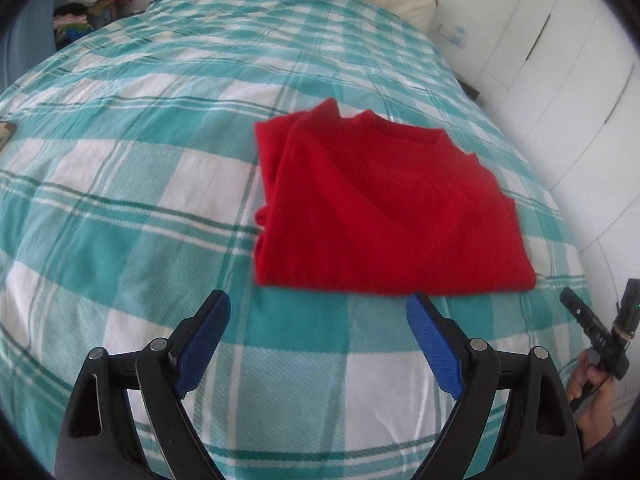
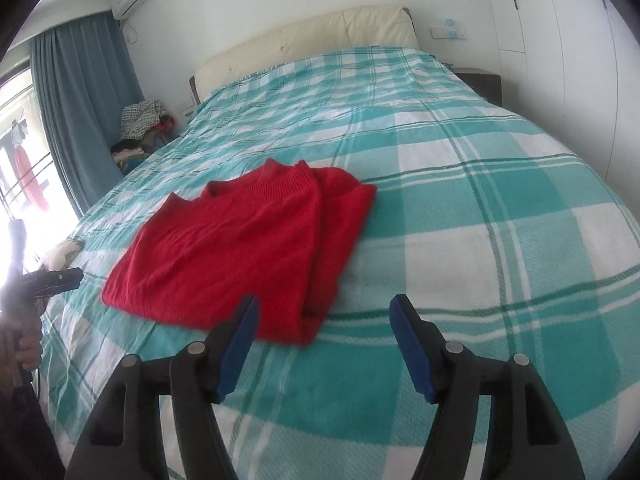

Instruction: Fold small clothes

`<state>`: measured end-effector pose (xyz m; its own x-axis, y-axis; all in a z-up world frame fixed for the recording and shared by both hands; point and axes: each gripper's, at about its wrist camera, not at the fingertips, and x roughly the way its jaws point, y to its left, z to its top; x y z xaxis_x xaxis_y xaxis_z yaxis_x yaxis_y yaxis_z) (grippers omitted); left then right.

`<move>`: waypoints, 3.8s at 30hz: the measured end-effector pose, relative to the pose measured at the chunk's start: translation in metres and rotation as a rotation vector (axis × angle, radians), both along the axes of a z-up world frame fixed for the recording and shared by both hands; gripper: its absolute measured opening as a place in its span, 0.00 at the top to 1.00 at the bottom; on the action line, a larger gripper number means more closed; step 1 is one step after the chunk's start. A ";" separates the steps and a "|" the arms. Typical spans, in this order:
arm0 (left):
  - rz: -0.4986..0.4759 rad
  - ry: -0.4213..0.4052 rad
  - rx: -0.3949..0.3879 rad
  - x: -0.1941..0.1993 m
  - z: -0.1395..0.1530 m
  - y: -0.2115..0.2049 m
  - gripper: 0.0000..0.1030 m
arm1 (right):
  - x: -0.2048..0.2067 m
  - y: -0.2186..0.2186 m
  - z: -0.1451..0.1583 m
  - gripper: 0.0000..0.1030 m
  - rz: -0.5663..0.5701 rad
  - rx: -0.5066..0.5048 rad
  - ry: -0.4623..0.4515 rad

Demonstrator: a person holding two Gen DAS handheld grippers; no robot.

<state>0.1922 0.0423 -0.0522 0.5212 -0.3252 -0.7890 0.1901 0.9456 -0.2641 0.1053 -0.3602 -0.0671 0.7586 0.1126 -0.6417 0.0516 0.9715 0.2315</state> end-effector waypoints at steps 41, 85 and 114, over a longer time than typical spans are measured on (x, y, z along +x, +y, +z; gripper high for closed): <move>-0.030 -0.057 0.217 -0.030 -0.067 -0.059 0.01 | -0.006 0.009 -0.048 0.21 -0.043 -0.095 0.098; -0.031 -0.053 0.235 -0.029 -0.069 -0.062 0.00 | -0.009 0.013 -0.051 0.19 -0.041 -0.099 0.096; 0.104 -0.205 0.052 -0.037 -0.010 -0.001 0.01 | 0.130 -0.028 -0.021 0.25 -0.056 0.300 0.207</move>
<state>0.1556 0.0415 -0.0622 0.7012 -0.2234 -0.6771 0.1360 0.9741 -0.1806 0.2351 -0.3881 -0.0882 0.6268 0.2805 -0.7269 0.1785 0.8564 0.4844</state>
